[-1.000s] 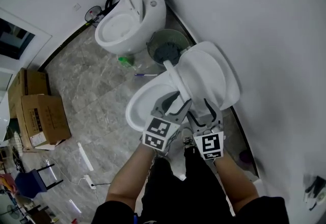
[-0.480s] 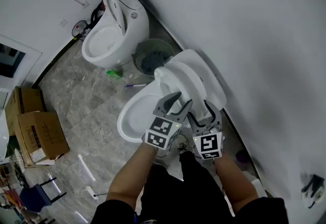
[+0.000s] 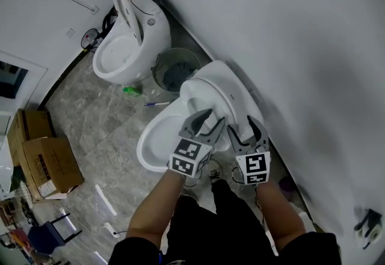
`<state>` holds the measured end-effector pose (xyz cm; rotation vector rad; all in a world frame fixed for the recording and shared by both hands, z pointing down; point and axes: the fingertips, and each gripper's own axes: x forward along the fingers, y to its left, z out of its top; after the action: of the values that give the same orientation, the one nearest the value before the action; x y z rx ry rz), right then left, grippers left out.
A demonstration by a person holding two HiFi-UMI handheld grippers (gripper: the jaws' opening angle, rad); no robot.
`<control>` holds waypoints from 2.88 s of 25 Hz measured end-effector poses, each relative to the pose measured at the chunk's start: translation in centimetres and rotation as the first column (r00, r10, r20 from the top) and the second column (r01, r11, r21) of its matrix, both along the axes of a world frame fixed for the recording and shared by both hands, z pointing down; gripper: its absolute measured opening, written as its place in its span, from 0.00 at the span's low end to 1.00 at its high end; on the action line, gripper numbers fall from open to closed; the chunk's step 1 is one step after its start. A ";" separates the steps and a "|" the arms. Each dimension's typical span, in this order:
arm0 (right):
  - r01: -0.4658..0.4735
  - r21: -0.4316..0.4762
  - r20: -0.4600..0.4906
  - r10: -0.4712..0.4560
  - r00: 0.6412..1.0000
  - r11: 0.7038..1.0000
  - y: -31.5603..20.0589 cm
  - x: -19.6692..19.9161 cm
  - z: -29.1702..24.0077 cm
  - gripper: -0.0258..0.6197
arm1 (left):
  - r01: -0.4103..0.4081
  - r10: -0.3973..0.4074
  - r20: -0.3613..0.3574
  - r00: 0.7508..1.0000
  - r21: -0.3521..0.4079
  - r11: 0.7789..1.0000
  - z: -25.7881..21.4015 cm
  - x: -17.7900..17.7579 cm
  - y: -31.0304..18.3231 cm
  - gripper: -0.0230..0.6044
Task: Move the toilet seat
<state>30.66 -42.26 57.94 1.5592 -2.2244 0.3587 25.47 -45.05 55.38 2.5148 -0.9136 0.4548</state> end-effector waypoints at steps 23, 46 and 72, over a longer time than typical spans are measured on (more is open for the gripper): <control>0.282 0.091 0.185 -0.294 0.938 0.955 1.1 -8.0 -10.5 0.05 | 0.322 -0.331 0.043 0.943 0.142 0.936 -9.3 -14.8 6.4 0.05; 0.424 0.123 0.238 -0.441 0.865 0.897 19.0 -31.8 -17.2 0.05 | 0.525 -0.538 -0.017 0.843 0.246 0.814 -14.6 -41.8 28.7 0.05; 0.064 0.164 0.181 -0.094 0.979 0.984 43.8 -18.2 -21.4 0.05 | 0.218 -0.205 -0.094 0.974 0.166 0.962 -16.5 -29.6 47.3 0.05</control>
<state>12.48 1.59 36.53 1.5663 -2.5076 0.3259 -4.08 2.21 38.84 2.5301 -1.2243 0.2174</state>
